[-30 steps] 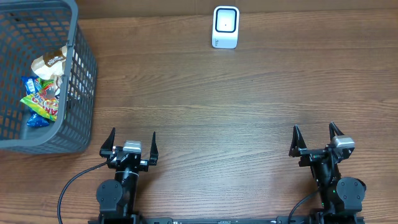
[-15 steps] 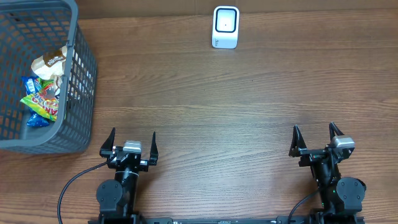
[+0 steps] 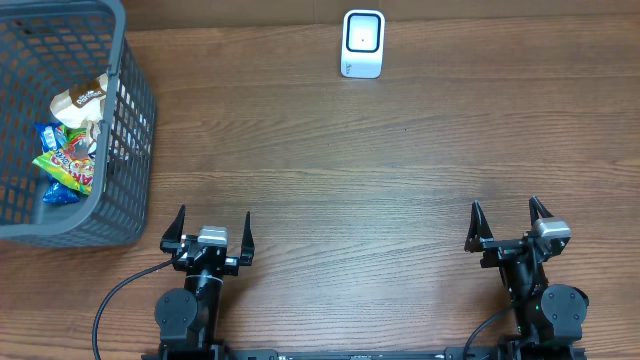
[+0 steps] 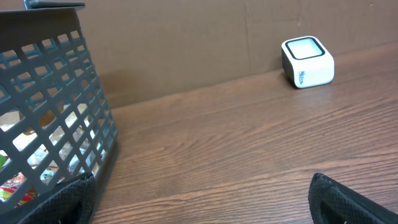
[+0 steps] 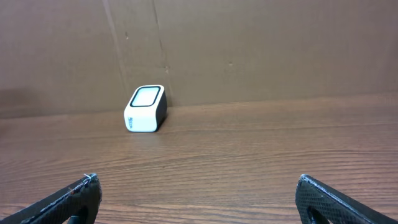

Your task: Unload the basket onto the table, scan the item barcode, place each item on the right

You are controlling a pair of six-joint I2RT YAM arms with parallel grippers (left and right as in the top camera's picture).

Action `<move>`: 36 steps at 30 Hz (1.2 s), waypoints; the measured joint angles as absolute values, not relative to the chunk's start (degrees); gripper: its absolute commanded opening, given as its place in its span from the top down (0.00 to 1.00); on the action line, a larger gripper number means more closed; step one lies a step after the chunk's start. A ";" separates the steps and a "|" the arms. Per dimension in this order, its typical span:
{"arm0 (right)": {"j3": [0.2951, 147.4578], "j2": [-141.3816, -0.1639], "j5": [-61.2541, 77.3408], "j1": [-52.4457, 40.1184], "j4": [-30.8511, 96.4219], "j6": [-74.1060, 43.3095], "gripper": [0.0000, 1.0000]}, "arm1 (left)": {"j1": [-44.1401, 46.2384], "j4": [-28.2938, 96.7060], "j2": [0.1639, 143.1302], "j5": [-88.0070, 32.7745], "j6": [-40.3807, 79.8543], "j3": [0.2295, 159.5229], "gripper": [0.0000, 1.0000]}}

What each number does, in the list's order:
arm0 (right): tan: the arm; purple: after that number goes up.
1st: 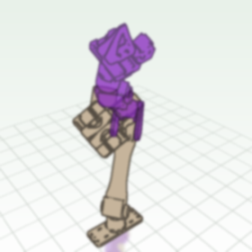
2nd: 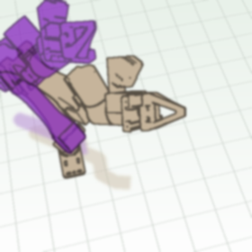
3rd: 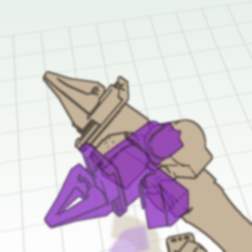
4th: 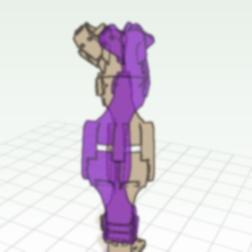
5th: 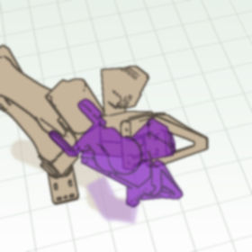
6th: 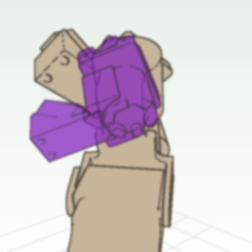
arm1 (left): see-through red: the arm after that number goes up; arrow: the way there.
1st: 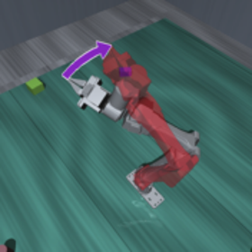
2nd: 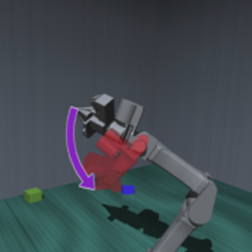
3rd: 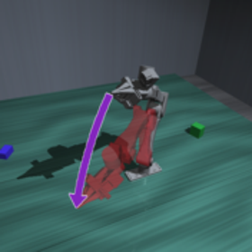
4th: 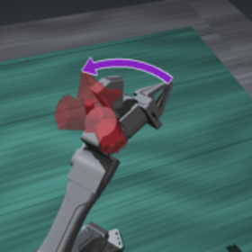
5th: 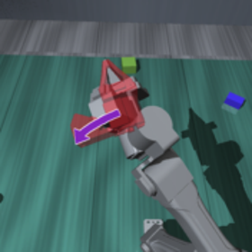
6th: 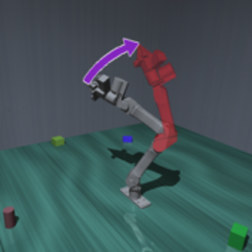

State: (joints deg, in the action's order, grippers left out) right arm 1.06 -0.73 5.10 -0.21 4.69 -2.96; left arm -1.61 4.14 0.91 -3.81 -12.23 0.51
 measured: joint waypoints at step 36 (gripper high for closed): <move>1.06 -0.73 5.32 -0.21 2.81 -2.98 0.00 | -1.61 3.33 0.91 -4.67 -12.21 0.51 0.00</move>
State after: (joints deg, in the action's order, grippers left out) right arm 1.06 -0.73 5.32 -0.21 2.81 -2.98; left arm -1.61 3.33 0.91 -4.67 -12.21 0.51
